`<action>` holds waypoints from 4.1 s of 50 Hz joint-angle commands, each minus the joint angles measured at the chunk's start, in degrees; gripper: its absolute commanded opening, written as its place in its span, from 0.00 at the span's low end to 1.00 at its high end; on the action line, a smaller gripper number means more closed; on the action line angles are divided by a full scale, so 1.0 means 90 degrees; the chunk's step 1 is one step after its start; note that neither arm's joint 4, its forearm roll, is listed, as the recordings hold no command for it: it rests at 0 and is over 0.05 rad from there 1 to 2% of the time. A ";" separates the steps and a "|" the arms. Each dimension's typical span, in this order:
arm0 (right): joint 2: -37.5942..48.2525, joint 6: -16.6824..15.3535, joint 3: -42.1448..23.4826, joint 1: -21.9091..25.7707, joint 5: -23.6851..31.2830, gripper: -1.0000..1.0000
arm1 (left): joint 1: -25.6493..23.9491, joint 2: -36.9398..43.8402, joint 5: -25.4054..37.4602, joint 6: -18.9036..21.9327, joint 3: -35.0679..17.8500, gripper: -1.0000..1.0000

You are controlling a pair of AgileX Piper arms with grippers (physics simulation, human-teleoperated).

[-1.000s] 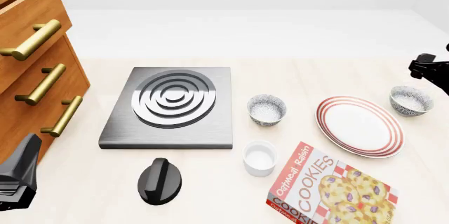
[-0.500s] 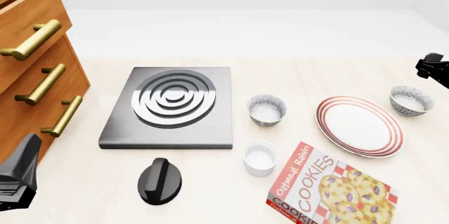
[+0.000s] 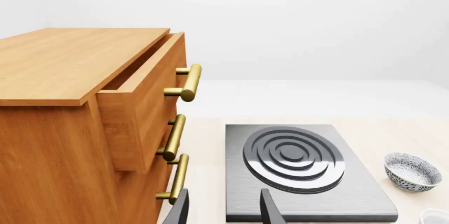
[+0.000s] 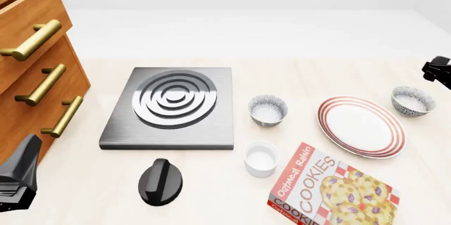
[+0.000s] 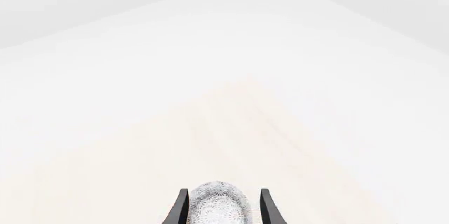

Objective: Pick the akita bowl next to the plate and place it on the plate.

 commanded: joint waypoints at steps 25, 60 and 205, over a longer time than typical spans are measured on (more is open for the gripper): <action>0.0601 0.0385 -0.0335 -0.0222 0.0168 1.00 | 0.0000 0.0000 0.0000 0.0000 0.0000 1.00; 0.1324 0.1195 -0.0954 -0.0201 0.0808 1.00 | 0.0000 0.0000 0.0000 0.0000 0.0000 1.00; 0.1039 0.2607 -0.0606 0.0024 0.1447 0.00 | 0.0000 0.0000 0.0000 0.0000 0.0000 1.00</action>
